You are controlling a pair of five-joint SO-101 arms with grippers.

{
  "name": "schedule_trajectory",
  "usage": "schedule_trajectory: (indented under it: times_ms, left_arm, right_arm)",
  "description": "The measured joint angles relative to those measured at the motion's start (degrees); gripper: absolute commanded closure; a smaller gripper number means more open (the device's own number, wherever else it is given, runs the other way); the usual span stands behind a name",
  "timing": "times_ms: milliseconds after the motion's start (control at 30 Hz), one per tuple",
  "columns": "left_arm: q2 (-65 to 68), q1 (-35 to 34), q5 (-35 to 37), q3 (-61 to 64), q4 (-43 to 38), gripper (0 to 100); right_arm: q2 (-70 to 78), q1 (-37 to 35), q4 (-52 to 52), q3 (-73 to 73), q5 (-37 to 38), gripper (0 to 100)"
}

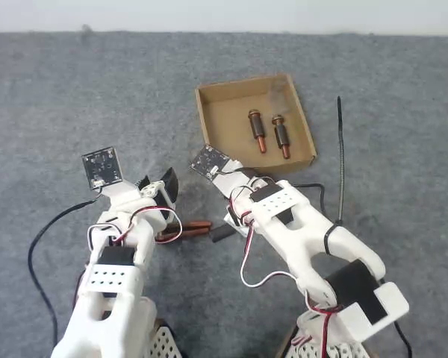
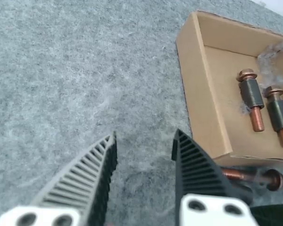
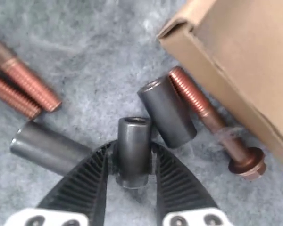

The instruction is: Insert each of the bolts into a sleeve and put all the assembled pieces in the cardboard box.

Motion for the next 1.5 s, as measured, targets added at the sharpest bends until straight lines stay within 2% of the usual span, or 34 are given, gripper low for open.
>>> schedule_trajectory:
  times_ms: [200, 367, 767, 933, 1100, 1200, 1400, 1500]
  left_arm:
    - [0.0, 0.0, 0.0, 0.0, 0.0, 81]
    - [0.0, 0.0, 0.0, 0.0, 0.0, 81]
    - [0.0, 0.0, 0.0, 0.0, 0.0, 82]
    - [0.0, 0.0, 0.0, 0.0, 0.0, 82]
    - [0.0, 0.0, 0.0, 0.0, 0.1, 82]
    - [0.0, -0.2, 0.0, -3.0, 5.5, 82]
    - [-0.1, -1.3, 0.0, -15.8, 29.3, 82]
    - [-0.1, -1.3, 0.0, -18.4, 35.3, 82]
  right_arm:
    - [-2.5, 0.4, 0.0, 0.3, -9.8, 99.2]
    - [-10.0, 3.5, 0.0, 2.6, -16.4, 99.1]
    - [-31.8, 5.0, 0.0, 17.6, -17.7, 98.9]
    - [-33.9, 5.5, 0.0, 22.9, -17.7, 98.9]
    - [-34.0, 10.4, -1.9, 23.4, -17.7, 99.1]
    - [-34.0, 14.0, -4.0, 23.4, -17.7, 99.1]
    - [-34.0, 14.8, -4.6, 24.1, -17.7, 99.1]
    - [-34.1, 14.8, -4.6, 24.1, -17.7, 99.1]
